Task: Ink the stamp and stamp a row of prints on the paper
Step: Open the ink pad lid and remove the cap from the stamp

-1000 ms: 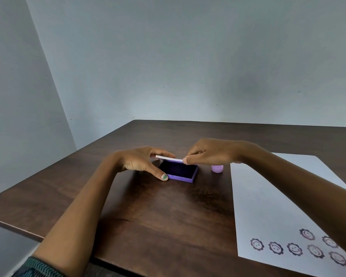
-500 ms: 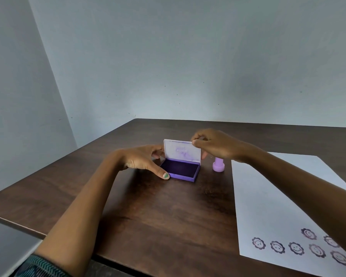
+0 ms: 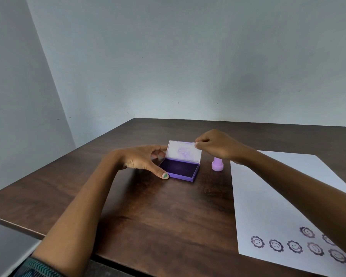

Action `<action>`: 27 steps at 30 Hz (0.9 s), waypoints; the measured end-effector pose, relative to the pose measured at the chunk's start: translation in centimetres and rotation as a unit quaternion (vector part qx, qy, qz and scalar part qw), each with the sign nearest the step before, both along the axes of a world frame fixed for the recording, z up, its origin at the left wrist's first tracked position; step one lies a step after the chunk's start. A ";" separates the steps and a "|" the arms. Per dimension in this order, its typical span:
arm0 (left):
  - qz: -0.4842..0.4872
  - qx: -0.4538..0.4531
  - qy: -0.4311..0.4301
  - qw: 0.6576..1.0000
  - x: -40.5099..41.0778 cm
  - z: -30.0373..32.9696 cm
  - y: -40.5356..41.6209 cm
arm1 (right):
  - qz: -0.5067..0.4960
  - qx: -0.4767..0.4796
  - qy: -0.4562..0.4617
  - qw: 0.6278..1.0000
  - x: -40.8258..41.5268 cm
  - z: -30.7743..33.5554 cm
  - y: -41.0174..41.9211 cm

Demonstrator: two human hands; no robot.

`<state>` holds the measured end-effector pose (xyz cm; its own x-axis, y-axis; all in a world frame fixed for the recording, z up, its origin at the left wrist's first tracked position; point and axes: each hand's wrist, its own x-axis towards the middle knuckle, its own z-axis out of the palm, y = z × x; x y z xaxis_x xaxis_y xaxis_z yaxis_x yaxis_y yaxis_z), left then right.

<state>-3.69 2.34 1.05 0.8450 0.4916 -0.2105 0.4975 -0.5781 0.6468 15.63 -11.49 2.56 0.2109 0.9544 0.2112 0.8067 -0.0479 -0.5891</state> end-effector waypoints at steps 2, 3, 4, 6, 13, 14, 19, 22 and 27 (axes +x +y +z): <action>0.013 0.021 0.005 1.000 0.0 0.0 -0.1 | 0.005 -0.015 0.006 1.000 0.0 -0.1 -0.1; 0.020 0.031 0.008 0.999 0.0 0.1 -0.3 | 0.002 -0.022 0.006 1.000 0.0 -0.1 -0.1; 0.024 0.036 0.008 0.999 0.0 0.2 -0.4 | -0.002 -0.028 0.007 1.000 0.1 -0.1 -0.1; 0.023 0.030 0.005 0.999 0.0 0.3 -0.5 | -0.008 -0.041 0.009 0.999 0.1 -0.1 -0.2; 0.012 0.025 0.010 1.000 0.0 0.2 -0.7 | -0.034 -0.080 0.000 0.996 0.2 -0.1 -0.4; 0.012 0.022 0.011 1.000 0.0 0.3 -0.7 | -0.035 -0.082 -0.004 0.996 0.2 0.0 -0.5; 0.014 0.023 0.011 1.000 0.0 0.2 -0.5 | -0.044 -0.100 -0.053 0.993 -0.2 0.2 -0.3; 0.013 0.027 0.012 0.999 0.0 0.2 -0.5 | -0.039 -0.112 -0.075 0.990 -0.2 0.1 -0.2; 0.013 0.027 0.012 0.999 -0.1 0.3 -0.6 | -0.025 -0.101 -0.075 0.992 -0.1 0.1 -0.4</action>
